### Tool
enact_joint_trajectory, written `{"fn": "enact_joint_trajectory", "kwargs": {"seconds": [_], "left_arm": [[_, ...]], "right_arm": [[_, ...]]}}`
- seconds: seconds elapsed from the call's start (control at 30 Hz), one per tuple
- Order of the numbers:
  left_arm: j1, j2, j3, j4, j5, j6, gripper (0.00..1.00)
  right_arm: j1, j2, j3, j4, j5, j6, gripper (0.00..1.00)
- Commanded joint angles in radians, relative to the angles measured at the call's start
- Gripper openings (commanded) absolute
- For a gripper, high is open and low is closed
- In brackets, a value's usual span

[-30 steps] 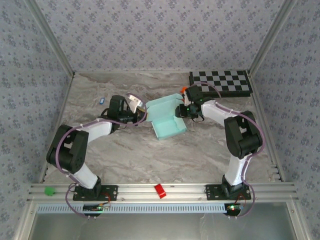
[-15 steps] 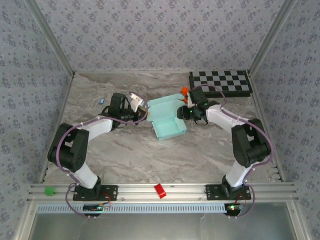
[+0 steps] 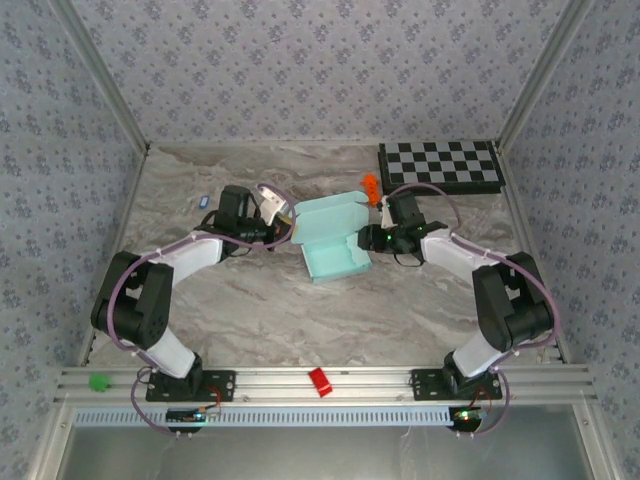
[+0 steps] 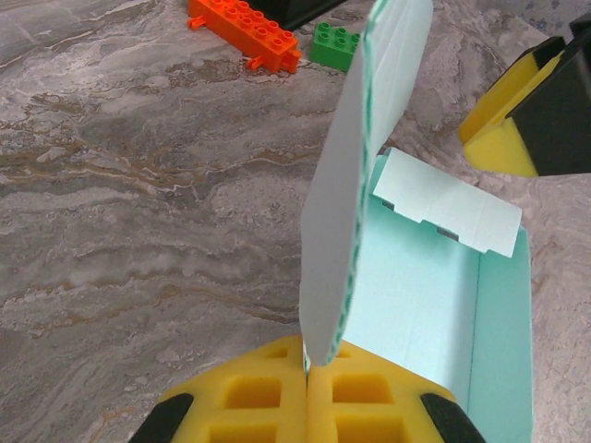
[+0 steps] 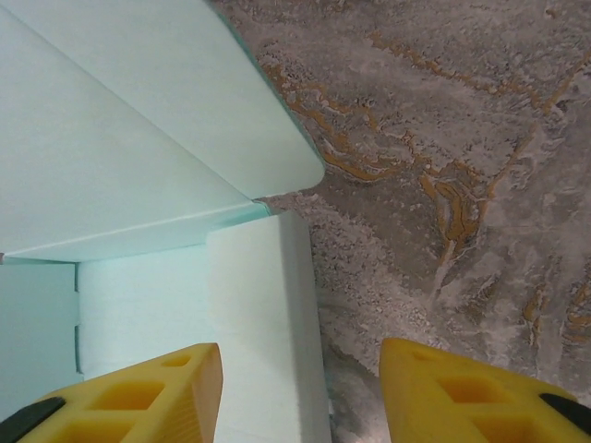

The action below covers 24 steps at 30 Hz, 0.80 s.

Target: Fold the paper box

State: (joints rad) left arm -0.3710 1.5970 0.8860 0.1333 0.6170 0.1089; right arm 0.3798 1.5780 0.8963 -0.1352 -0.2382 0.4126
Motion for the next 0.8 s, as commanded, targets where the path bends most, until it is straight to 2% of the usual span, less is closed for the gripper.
{"fn": "enact_joint_trajectory", "kwargs": {"seconds": [0.0, 0.2, 0.53, 0.77], "left_arm": [[0.005, -0.03, 0.022, -0.017, 0.036, 0.025, 0.0], [0.003, -0.027, 0.023, -0.017, 0.038, 0.02, 0.0], [0.003, -0.017, 0.033, -0.019, 0.041, 0.016, 0.0], [0.003, -0.01, 0.038, -0.021, 0.045, 0.013, 0.0]], "right_arm": [[0.001, 0.008, -0.026, 0.134, -0.038, 0.055, 0.48], [0.03, 0.05, -0.04, 0.19, 0.017, 0.077, 0.45], [0.058, 0.086, -0.059, 0.225, 0.097, 0.081, 0.47], [0.069, 0.121, -0.057, 0.228, 0.103, 0.077, 0.45]]}}
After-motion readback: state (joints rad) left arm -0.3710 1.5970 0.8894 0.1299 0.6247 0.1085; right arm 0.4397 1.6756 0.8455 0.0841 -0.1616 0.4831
